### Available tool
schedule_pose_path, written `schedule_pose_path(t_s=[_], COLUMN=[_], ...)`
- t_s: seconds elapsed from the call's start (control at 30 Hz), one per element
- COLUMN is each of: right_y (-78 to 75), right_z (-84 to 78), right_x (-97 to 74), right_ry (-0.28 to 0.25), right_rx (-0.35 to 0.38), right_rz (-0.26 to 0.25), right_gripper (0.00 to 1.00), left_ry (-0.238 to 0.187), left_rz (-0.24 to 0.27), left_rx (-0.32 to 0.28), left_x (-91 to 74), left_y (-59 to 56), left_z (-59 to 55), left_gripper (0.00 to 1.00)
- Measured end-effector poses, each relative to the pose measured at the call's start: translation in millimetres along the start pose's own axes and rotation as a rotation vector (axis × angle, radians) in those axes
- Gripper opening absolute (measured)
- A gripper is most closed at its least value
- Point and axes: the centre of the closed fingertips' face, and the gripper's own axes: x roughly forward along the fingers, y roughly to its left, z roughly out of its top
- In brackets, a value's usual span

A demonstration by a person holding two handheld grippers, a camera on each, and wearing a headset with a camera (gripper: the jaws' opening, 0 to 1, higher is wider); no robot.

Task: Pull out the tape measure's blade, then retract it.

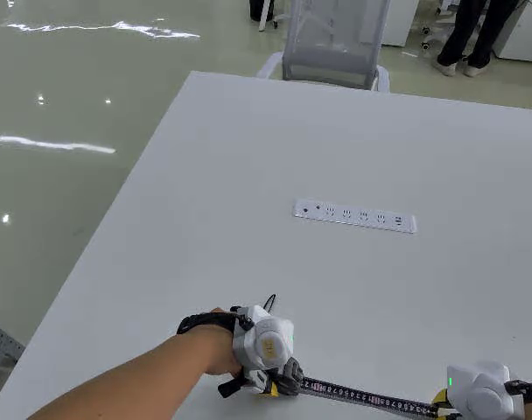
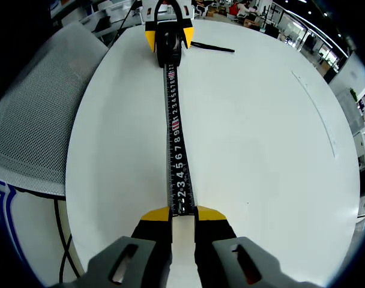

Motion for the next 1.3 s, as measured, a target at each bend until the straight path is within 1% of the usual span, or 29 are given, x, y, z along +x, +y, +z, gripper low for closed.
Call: schedule_pose_path(t_s=[0.27,0.43,0.5,0.6,0.67,0.73,0.77,0.87,1.07,1.13,1.17,1.2,1.27,1.3], right_y=[-0.3,-0.7,0.0,0.1,0.8,1.8,1.1,0.6,-2.8,-4.7,-5.9,-6.6,-10.1,-12.5], right_z=[-3.6,-3.4,-2.1,-3.7,-2.7,-2.0,-1.4,-1.6,-2.6,-1.5,-1.6,-2.4,-5.8,-5.8], right_x=[-2.0,-1.6,-2.9,-4.4,-3.5,-3.9,-3.6,-4.1,-3.0,-4.5,-5.4,-6.4,-8.0,-11.8], right_ry=[0.004,-0.001,-0.011,-0.018,-0.024,-0.022,-0.027,-0.03,-0.041,-0.048,-0.05,-0.049,-0.062,-0.074], right_rx=[0.006,0.016,0.006,-0.009,0.007,-0.002,0.011,0.018,0.077,0.089,0.091,0.093,0.118,0.14], right_rz=[0.0,-0.005,-0.007,-0.02,-0.026,-0.036,-0.04,-0.043,-0.056,-0.077,-0.089,-0.095,-0.113,-0.128], right_gripper=[0.12,0.12,0.13,0.14,0.14,0.14,0.14,0.15,0.15,0.18,0.21,0.27,0.38,0.43], left_ry=[-0.002,-0.003,-0.002,0.008,0.009,0.009,0.009,0.012,0.015,0.015,0.015,0.017,0.018,0.018], left_rz=[0.0,-0.003,-0.003,-0.003,-0.006,-0.006,-0.005,-0.004,0.001,0.002,0.002,0.001,0.001,0.001], left_rx=[-0.001,-0.001,-0.001,0.003,0.0,0.001,0.002,0.004,0.006,0.006,0.006,0.007,0.008,0.008], left_x=[-0.3,-0.2,-0.1,0.0,-0.1,-0.5,-0.8,-0.9,-0.8,-0.8,-0.7,-0.7,-0.6,-0.6], left_y=[0.4,0.8,0.9,0.8,0.8,0.4,0.3,0.6,0.8,0.9,1.0,0.9,0.8,0.6], left_z=[0.2,0.2,0.2,-0.1,-0.1,0.0,0.1,-0.2,-0.2,-0.4,-0.6,-0.7,-0.7,-0.6], left_gripper=[0.35,0.35,0.35,0.35,0.36,0.36,0.36,0.36,0.35,0.35,0.35,0.35,0.36,0.36])
